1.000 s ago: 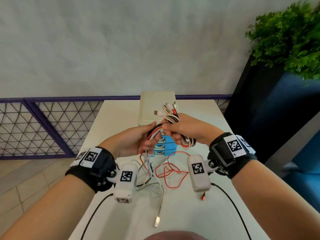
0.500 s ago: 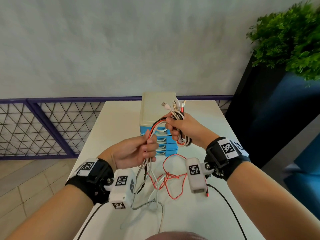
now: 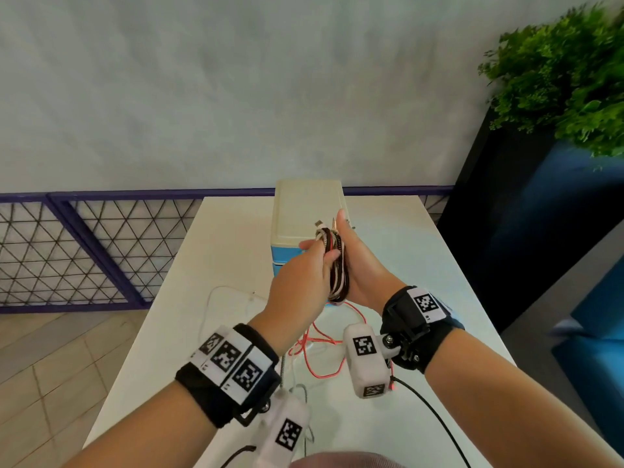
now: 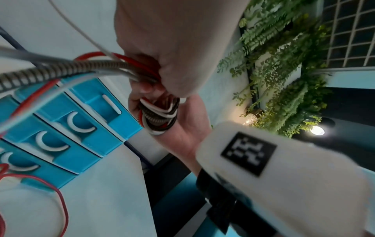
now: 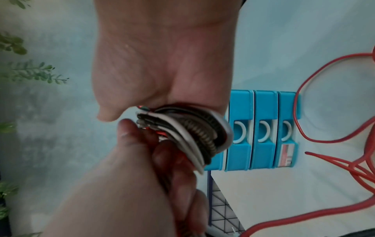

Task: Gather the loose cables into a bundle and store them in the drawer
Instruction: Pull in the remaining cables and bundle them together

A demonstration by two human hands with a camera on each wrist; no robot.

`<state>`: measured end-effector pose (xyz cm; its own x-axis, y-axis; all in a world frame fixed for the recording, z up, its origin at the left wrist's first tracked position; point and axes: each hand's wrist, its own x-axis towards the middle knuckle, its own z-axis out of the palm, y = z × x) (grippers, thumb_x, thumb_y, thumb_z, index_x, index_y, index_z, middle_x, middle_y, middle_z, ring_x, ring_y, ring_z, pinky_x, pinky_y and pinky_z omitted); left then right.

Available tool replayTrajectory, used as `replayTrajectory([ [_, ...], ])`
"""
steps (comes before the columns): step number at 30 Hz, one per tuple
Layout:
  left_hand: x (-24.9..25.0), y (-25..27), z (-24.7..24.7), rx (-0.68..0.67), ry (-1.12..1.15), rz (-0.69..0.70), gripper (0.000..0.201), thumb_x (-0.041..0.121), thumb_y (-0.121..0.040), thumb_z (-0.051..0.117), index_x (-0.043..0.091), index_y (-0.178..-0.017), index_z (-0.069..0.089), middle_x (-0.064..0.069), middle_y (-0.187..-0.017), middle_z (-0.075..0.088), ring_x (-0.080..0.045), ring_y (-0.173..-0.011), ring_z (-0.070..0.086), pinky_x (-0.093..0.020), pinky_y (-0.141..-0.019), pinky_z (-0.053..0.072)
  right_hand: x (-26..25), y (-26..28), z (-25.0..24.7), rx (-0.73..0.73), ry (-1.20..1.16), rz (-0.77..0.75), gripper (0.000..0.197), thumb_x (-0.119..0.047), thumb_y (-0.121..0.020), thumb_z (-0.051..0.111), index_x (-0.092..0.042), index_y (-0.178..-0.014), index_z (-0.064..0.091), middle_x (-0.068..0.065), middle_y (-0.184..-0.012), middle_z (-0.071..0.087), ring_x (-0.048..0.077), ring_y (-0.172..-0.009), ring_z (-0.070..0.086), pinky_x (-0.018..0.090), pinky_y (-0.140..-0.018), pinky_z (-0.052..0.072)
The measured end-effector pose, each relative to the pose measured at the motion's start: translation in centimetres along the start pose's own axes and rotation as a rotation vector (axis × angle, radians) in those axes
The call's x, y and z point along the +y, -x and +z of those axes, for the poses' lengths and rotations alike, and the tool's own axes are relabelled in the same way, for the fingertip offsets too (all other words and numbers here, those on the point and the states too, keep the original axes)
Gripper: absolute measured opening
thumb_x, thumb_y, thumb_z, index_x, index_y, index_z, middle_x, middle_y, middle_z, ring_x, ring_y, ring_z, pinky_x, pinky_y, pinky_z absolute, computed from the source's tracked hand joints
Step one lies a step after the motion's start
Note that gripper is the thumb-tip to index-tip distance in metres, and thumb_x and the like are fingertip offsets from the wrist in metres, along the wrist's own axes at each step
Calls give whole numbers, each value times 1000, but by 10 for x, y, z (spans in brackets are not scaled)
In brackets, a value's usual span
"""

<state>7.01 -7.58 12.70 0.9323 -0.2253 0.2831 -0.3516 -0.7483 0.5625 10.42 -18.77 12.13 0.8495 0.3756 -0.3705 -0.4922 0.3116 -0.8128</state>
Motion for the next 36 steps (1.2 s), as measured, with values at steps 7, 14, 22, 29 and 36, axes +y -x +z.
replayTrajectory([
  [7,2,-13,29,-711,-531,-382,43,5,-87,54,8,-130,52,-10,-97,64,-18,-91,54,-26,-98,41,-4,6,0,-24,197,17,32,-43,-81,67,-14,-95,67,7,-105,67,23,-92,64,35,-77,52],
  [14,8,-16,-14,-502,212,-222,28,17,-100,33,-1,-116,47,-18,-98,61,-28,-82,62,-35,-73,52,-2,-4,-4,155,330,-68,26,-32,-86,66,-6,-89,61,18,-83,62,30,-76,63,40,-69,54],
  [22,4,-7,-18,-645,375,-322,23,30,-102,32,10,-103,42,0,-65,57,-14,-55,61,-25,-64,47,-6,-11,-7,208,128,-247,14,-16,-94,56,-4,-91,61,17,-103,73,24,-97,72,41,-86,57],
  [29,0,4,-5,-526,469,-343,35,39,-100,33,8,-93,46,0,-62,60,-9,-49,60,-20,-60,49,-9,-11,-7,318,220,-346,23,-17,-93,55,1,-104,65,10,-102,75,16,-98,72,40,-96,51],
  [36,-1,6,-3,-747,445,-252,57,56,-96,22,20,-76,61,1,-74,61,-7,-63,53,-22,-65,42,-12,3,11,68,-125,-291,21,-21,-97,53,-11,-78,54,17,-92,72,28,-85,73,38,-78,59],
])
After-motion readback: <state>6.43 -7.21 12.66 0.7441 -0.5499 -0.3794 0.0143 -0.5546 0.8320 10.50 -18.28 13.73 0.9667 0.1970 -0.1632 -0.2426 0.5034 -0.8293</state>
